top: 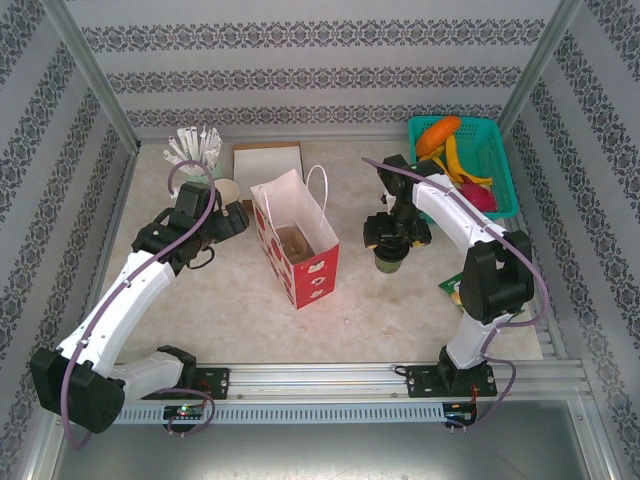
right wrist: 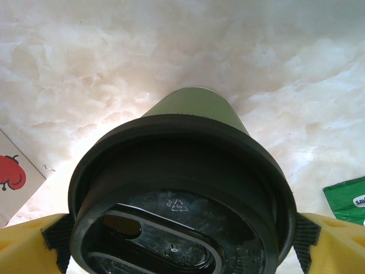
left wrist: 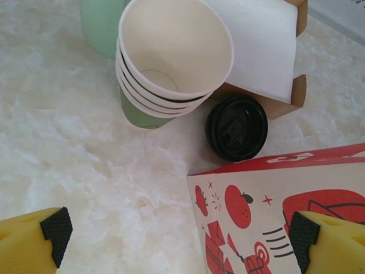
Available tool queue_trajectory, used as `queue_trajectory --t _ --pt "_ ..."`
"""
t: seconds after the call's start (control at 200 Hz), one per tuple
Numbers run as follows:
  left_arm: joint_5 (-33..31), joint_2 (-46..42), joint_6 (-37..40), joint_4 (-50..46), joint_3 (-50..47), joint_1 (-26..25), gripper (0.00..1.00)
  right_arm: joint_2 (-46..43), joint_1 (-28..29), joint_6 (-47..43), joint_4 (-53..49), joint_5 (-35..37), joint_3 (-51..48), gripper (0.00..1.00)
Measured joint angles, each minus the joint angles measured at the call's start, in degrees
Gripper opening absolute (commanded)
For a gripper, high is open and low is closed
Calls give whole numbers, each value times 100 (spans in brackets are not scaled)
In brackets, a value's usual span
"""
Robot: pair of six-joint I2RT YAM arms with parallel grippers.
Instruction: Pack the takeout coffee
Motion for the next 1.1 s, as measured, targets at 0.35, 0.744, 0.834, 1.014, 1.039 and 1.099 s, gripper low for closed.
queue_trajectory --t 0.35,0.744,0.834,1.014,1.039,1.099 --pt "2 39 24 -2 -4 0 100 -238 -76 0 -2 11 0 98" --pt "0 92 66 -2 -4 0 100 -170 -24 0 -4 46 -94 98" --pt "0 101 70 -2 -4 0 100 -170 -22 0 -4 42 -94 98" --pt "0 111 90 -2 -4 0 100 -168 -22 0 -2 -17 -94 98" --pt "0 111 90 -2 -4 0 100 -168 -22 0 -2 -17 -94 98" --pt "0 111 92 -2 -4 0 99 -166 -22 0 -2 -22 -94 98"
